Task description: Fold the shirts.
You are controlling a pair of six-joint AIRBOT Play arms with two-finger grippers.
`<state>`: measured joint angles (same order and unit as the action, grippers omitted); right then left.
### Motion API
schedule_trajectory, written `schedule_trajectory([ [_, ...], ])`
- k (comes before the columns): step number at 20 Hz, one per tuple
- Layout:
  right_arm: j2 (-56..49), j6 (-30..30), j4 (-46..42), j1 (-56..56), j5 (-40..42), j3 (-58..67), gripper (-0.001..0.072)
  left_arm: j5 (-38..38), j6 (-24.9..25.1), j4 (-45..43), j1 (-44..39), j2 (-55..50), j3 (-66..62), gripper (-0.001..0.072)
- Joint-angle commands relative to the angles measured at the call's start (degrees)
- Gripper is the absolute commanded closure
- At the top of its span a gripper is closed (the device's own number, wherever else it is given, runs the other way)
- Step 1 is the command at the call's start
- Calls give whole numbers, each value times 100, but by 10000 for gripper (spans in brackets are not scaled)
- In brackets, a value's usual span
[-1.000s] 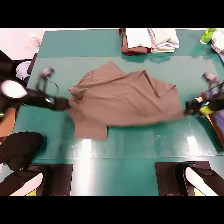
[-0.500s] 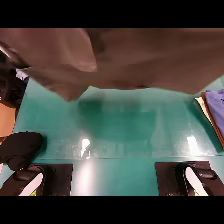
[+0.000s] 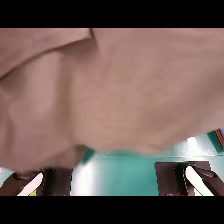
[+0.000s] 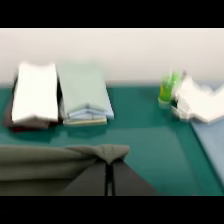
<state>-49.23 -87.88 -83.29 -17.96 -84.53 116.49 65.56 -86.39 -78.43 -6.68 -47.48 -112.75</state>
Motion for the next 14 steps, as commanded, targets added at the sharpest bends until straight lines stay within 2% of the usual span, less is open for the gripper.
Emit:
schedule_trajectory([
  [1,-625,9,358,-33,-275,-699,696,623,-175,-214,7,-765,831,674],
  [4,-1357,11,426,-31,-264,-1930,696,785,-170,-210,7,-1867,1755,674],
  [8,-2518,179,374,363,278,-3268,696,284,-129,-96,7,-3401,2459,674],
  [11,-3467,173,376,743,1021,-3423,696,-195,317,262,7,-4312,2457,674],
  [14,-4168,74,372,940,1250,-2813,696,-778,396,411,7,-4614,2450,674],
])
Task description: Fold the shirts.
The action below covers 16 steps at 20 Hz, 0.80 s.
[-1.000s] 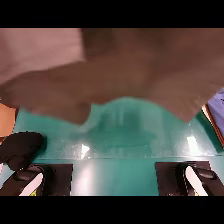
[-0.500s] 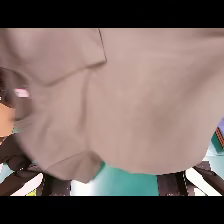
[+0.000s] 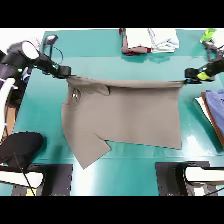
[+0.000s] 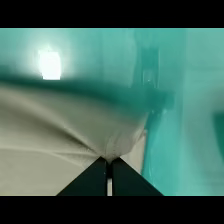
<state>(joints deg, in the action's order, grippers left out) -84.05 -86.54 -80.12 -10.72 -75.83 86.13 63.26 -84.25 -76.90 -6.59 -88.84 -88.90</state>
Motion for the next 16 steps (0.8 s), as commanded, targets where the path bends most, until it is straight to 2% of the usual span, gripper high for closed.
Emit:
schedule_trajectory([
  [1,-831,-59,55,245,328,498,696,-623,181,258,0,-476,48,674],
  [3,-935,-50,52,243,208,944,696,-328,210,236,4,-476,-223,674],
  [5,-841,66,4,234,-13,1152,696,350,459,232,4,-474,-675,674],
  [9,-205,74,-595,254,-22,315,696,1386,498,232,2,-435,-844,674],
  [12,256,74,-699,201,214,-756,696,1589,474,164,2,-435,-356,674],
  [16,452,74,-695,153,240,-1670,696,1427,411,-28,2,-435,533,674],
])
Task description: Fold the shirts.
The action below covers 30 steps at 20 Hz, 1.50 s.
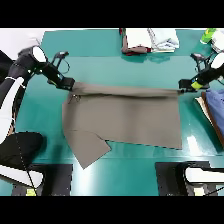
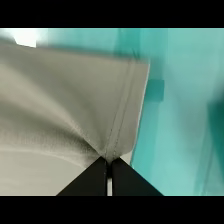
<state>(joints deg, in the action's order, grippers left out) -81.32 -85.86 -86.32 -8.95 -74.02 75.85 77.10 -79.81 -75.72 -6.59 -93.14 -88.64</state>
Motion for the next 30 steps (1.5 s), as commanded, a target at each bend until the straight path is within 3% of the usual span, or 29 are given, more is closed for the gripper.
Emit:
schedule_trajectory([
  [1,181,7,-76,-24,61,-787,696,-48,-33,-146,2,-4,706,674],
  [8,184,2,-17,-17,203,-1410,693,-179,-315,-142,2,-4,1027,671],
  [9,184,-7,-15,-17,201,-1449,692,-146,-339,-142,2,-2,1027,508],
  [10,184,2,52,-17,197,-1445,675,-138,-442,-142,2,9,1027,219],
  [12,219,4,282,-20,201,-1335,425,-133,-555,-146,2,142,1027,224],
  [13,297,4,280,-17,197,-1263,405,-142,-570,-151,2,317,1027,225],
  [17,1128,4,267,-26,114,-1204,394,186,-962,-647,-2,1375,1257,224],
  [19,1593,4,286,-13,55,-1202,294,175,-1158,-654,-4,2090,1993,225],
  [24,2103,0,282,251,66,-1202,294,-192,-1635,-267,-4,3635,4509,225],
  [30,2096,-72,280,673,116,-1202,294,-960,-1722,505,-4,4151,5976,225],
])
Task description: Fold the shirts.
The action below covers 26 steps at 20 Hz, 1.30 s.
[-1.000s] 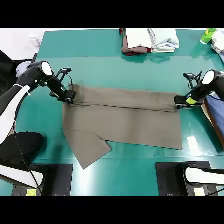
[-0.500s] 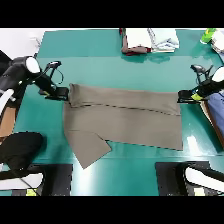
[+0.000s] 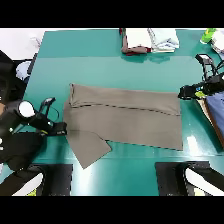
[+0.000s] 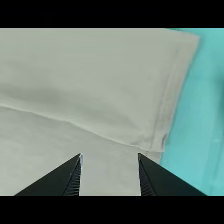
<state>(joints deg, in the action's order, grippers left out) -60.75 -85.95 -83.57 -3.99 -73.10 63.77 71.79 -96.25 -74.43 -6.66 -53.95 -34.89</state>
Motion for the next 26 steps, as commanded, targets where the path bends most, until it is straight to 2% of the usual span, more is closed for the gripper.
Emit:
schedule_trajectory([
  [1,39,-68,4,219,20,7,294,-544,-70,481,2,232,643,225],
  [6,39,-262,4,273,11,7,294,-938,120,879,2,219,872,225],
  [8,39,-275,7,273,7,7,294,-1025,348,1156,2,219,881,231],
  [10,39,-308,7,273,-50,7,294,-1021,603,1198,2,219,881,592],
  [11,39,-308,7,273,-103,7,295,-999,671,1213,2,219,881,661],
  [15,190,-297,-90,243,-625,-219,295,-479,855,855,2,282,675,676],
  [19,1062,-310,-101,-446,-931,-1797,295,-240,933,678,2,544,509,675],
  [20,1263,-306,-101,-734,-1003,-2179,280,-221,940,682,4,555,507,675],
  [21,1453,-302,-98,-1069,-1023,-2557,182,-214,975,686,4,555,509,675],
  [26,1836,-238,-2,-2105,-999,-3805,187,-232,979,717,4,553,509,674],
])
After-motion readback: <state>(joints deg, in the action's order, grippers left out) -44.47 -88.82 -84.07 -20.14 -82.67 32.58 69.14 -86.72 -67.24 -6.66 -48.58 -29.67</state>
